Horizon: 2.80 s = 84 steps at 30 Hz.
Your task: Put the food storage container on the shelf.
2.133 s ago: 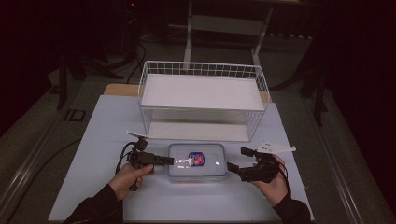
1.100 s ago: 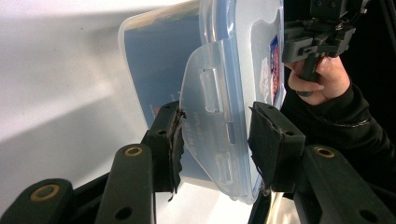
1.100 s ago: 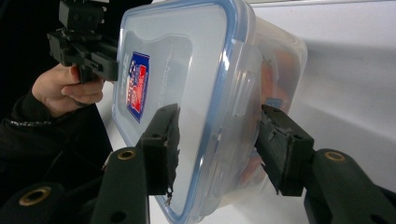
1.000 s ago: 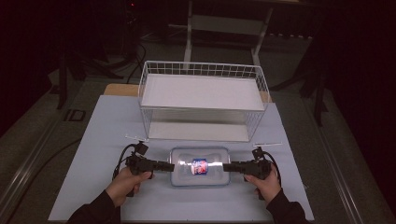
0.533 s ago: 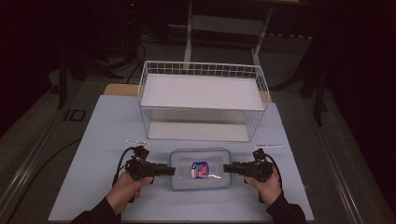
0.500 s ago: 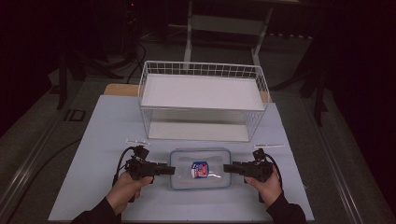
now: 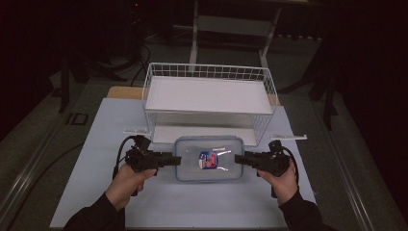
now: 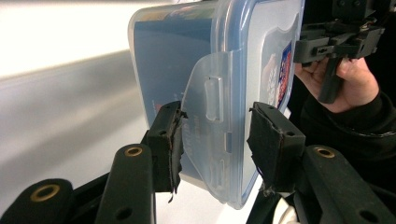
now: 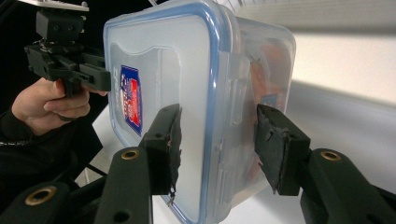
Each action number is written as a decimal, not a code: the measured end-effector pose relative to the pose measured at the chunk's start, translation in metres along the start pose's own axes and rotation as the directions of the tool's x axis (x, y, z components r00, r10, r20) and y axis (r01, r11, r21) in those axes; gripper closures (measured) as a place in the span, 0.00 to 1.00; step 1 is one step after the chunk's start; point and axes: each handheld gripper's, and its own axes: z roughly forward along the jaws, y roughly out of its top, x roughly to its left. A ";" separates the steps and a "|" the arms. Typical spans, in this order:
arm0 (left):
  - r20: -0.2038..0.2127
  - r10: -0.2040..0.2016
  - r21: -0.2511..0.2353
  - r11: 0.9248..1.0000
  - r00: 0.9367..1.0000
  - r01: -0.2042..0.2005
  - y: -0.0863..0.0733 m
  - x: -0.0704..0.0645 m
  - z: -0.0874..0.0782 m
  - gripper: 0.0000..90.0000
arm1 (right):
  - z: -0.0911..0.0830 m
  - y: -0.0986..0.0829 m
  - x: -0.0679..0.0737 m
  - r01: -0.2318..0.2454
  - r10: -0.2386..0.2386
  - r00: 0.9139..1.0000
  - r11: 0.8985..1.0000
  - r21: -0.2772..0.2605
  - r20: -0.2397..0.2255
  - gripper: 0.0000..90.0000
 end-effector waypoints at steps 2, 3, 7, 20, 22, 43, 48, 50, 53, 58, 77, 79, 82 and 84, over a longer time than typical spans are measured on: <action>-0.001 0.011 -0.016 1.000 1.000 -0.011 0.009 -0.004 -0.004 0.61 | -0.004 0.009 0.004 0.014 -0.014 1.000 1.000 -0.019 0.002 0.58; -0.002 0.017 -0.021 1.000 1.000 -0.017 0.013 -0.006 -0.005 0.61 | -0.007 0.013 0.006 0.022 -0.022 1.000 0.999 -0.029 0.003 0.58; 0.003 0.039 -0.058 0.998 0.999 -0.038 0.031 -0.012 -0.012 0.61 | -0.015 0.033 0.014 0.047 -0.047 0.999 0.997 -0.057 0.012 0.58; -0.004 0.086 -0.124 0.988 0.996 -0.086 0.093 -0.024 -0.034 0.62 | -0.028 0.098 0.032 0.100 -0.097 0.995 0.985 -0.138 0.025 0.58; -0.004 0.085 -0.132 0.988 0.996 -0.085 0.102 -0.025 -0.035 0.62 | -0.030 0.109 0.032 0.098 -0.095 0.995 0.983 -0.154 0.026 0.58; -0.049 0.031 -0.163 0.986 0.998 -0.039 0.169 0.000 -0.024 0.61 | -0.014 0.163 -0.004 0.007 -0.005 1.000 0.984 -0.179 0.014 0.58; -0.041 0.013 -0.166 0.986 0.999 -0.019 0.169 0.008 -0.017 0.61 | -0.012 0.164 -0.013 -0.009 0.013 1.000 0.984 -0.178 0.022 0.58; -0.036 0.008 -0.169 0.985 0.999 -0.014 0.170 0.009 -0.016 0.61 | -0.012 0.165 -0.014 -0.003 0.007 1.000 0.984 -0.180 0.025 0.58; -0.028 -0.005 -0.165 0.986 1.000 0.000 0.172 0.011 -0.016 0.61 | -0.012 0.167 -0.015 -0.010 0.014 1.000 0.984 -0.178 0.023 0.58; -0.027 -0.014 -0.173 0.985 1.000 0.009 0.174 0.015 -0.015 0.61 | -0.012 0.170 -0.016 -0.024 0.029 0.999 0.985 -0.172 0.026 0.58; -0.055 -0.099 -0.216 0.973 0.994 0.085 0.186 0.031 0.002 0.50 | 0.004 0.180 -0.019 -0.062 0.083 0.988 0.986 -0.154 0.133 0.47; -0.087 -0.099 -0.223 0.972 0.991 0.077 0.187 0.033 0.002 0.51 | 0.006 0.181 -0.021 -0.081 0.104 0.985 0.985 -0.155 0.141 0.48; -0.110 -0.083 -0.211 0.976 0.990 0.059 0.190 0.034 0.005 0.54 | 0.009 0.181 -0.024 -0.103 0.126 0.981 0.983 -0.154 0.149 0.46; -0.123 -0.075 -0.212 0.976 0.990 0.048 0.192 0.034 0.006 0.53 | 0.010 0.181 -0.024 -0.116 0.139 0.980 0.980 -0.161 0.145 0.46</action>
